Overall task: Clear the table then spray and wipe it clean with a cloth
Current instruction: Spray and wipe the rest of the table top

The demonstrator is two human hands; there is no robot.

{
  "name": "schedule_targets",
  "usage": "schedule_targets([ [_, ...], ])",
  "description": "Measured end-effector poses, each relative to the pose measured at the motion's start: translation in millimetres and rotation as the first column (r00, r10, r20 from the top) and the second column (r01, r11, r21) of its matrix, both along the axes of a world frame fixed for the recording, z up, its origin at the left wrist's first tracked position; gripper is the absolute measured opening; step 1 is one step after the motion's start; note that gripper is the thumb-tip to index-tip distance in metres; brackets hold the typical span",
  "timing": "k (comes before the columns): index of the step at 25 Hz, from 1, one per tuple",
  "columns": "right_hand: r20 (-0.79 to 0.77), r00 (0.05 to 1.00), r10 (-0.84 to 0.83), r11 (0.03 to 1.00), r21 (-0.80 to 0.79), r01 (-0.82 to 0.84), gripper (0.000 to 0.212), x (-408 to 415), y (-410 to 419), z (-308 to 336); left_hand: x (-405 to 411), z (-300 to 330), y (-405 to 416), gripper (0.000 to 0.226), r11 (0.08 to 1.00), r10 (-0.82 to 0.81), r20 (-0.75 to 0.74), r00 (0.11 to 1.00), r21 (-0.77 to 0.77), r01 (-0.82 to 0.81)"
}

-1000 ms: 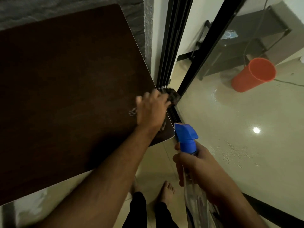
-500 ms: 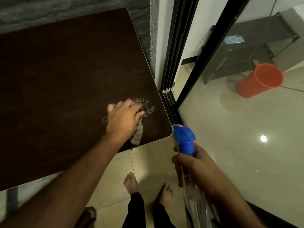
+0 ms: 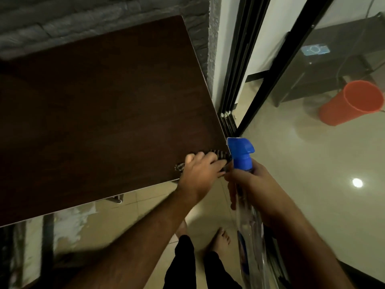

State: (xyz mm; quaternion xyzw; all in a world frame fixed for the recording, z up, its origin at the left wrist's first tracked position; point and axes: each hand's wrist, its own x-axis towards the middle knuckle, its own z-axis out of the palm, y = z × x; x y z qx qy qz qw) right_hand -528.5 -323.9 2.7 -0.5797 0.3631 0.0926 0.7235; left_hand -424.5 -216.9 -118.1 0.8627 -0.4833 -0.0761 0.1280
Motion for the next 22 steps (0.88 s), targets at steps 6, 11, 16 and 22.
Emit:
schedule_targets([
  [6, 0.098, 0.991, 0.094, 0.995, 0.003, -0.095, 0.028, 24.8, 25.5, 2.8, 42.8, -3.7, 102.8, 0.028, 0.974, 0.214, 0.105, 0.971, 0.056, -0.220],
  [11, 0.126, 0.982, 0.140, 0.989, -0.074, -0.132, 0.032, 71.1, 57.6, -6.1, 79.8, -7.6, 164.4, 0.027, 0.854, 0.511, 0.132, 0.849, 0.035, -0.519],
  [16, 0.186, 0.971, 0.147, 0.983, -0.135, -0.123, 0.019, 123.2, 106.4, 1.6, 84.2, 1.9, 223.1, 0.024, 0.783, 0.612, 0.079, 0.787, 0.082, -0.617],
  [22, 0.317, 0.930, 0.187, 0.932, -0.355, -0.066, 0.024, 171.4, 183.9, 54.9, 59.3, 25.2, 302.2, 0.033, 0.826, 0.521, -0.003, 0.854, 0.256, -0.503],
])
